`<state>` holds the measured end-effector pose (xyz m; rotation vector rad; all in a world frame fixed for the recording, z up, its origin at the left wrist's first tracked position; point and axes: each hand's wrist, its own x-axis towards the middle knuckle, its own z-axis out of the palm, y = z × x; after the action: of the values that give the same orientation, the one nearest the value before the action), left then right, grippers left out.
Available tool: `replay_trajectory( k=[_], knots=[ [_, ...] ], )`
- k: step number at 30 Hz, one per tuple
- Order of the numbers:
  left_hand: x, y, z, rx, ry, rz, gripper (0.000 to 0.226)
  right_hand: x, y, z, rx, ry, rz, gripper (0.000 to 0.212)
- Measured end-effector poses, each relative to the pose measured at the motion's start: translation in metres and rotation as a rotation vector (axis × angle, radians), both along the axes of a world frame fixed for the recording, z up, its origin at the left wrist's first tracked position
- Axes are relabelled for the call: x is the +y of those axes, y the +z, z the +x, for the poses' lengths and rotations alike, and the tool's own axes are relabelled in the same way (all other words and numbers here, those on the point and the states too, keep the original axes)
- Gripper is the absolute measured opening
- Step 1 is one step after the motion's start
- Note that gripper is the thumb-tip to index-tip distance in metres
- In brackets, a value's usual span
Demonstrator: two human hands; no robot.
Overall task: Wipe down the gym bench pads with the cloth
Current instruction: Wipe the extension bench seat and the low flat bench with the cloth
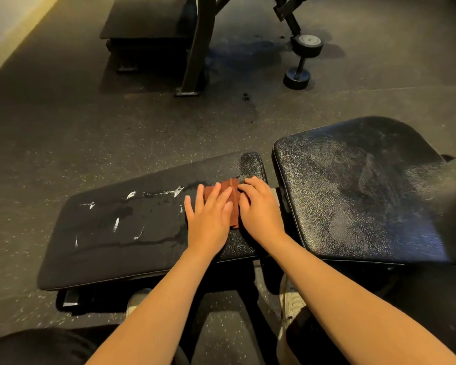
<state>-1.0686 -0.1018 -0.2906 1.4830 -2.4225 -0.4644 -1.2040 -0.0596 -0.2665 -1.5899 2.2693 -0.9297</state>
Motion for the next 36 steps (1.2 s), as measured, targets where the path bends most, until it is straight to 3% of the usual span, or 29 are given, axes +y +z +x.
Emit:
replay_trajectory(
  k=[3, 6, 9, 13, 16, 20, 30, 33, 36],
  knots=[
    [-0.016, -0.005, 0.006, -0.036, 0.138, 0.056, 0.051, 0.0, -0.007, 0.005, 0.121, 0.066, 0.009, 0.031],
    [-0.023, -0.003, 0.003, 0.059, 0.16, 0.141, 0.051, -0.001, -0.005, 0.005, 0.076, 0.021, -0.023, 0.03],
    [-0.014, 0.003, -0.007, 0.192, -0.023, 0.138, 0.057, 0.001, 0.0, 0.001, -0.028, -0.112, -0.1, 0.03],
    [-0.004, 0.003, -0.005, 0.155, -0.21, 0.125, 0.046, 0.004, 0.001, 0.001, -0.04, -0.099, -0.109, 0.028],
    [-0.009, 0.0, 0.004, 0.076, -0.093, 0.07, 0.046, 0.005, -0.002, 0.003, 0.06, -0.048, -0.085, 0.025],
    [-0.018, -0.001, 0.015, 0.046, 0.107, 0.141, 0.047, 0.005, -0.005, 0.004, 0.158, -0.016, -0.078, 0.025],
    [-0.001, 0.012, -0.004, 0.34, -0.203, 0.342, 0.047, 0.009, 0.0, 0.006, 0.114, 0.006, -0.153, 0.024],
    [-0.004, 0.015, -0.002, 0.521, -0.046, 0.373, 0.043, 0.01, -0.002, 0.009, 0.204, 0.093, -0.147, 0.032],
    [-0.01, 0.013, 0.01, 0.525, 0.161, 0.329, 0.042, 0.011, -0.002, 0.017, 0.309, 0.273, -0.083, 0.04]
  ],
)
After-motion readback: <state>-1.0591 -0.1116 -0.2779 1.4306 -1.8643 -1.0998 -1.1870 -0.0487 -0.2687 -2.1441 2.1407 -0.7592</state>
